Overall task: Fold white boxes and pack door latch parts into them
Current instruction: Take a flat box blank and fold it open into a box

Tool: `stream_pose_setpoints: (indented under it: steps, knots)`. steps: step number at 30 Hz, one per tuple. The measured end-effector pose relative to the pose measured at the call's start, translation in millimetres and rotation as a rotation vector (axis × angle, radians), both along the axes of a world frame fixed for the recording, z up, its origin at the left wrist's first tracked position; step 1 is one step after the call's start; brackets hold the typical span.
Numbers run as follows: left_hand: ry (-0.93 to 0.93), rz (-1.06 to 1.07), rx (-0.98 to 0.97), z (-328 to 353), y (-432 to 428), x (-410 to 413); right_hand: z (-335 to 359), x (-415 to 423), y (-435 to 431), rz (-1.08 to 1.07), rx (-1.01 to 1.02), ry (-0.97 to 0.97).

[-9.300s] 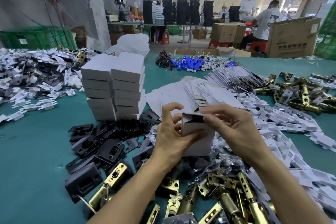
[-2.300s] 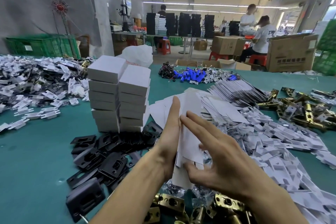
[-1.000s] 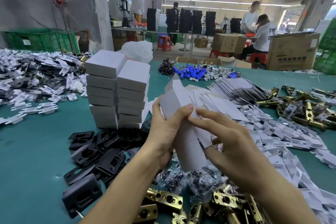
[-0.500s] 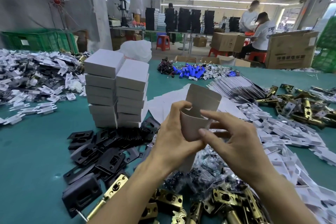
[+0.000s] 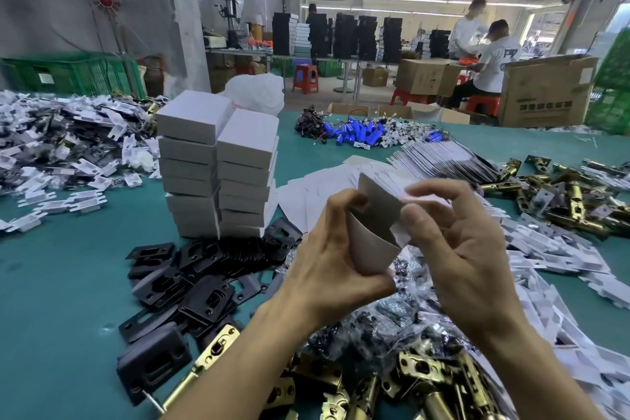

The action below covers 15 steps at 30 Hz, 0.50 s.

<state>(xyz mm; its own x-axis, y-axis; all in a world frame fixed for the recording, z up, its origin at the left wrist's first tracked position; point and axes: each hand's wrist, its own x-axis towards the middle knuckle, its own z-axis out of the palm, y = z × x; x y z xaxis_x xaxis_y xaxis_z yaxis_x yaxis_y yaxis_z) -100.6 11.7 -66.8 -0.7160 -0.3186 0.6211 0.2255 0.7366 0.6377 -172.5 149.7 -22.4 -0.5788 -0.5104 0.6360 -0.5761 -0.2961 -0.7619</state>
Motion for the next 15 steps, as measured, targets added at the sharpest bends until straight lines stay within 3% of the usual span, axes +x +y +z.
stream_pose_setpoints:
  steps: [6,15]
  knots:
    - [0.064,0.037,-0.052,5.2,4.9,-2.2,5.3,5.3,1.4,-0.051,0.078,-0.11]
    - [0.029,0.04,-0.008,11.3,6.5,0.7,12.7,7.9,5.6,-0.038,0.102,-0.067]
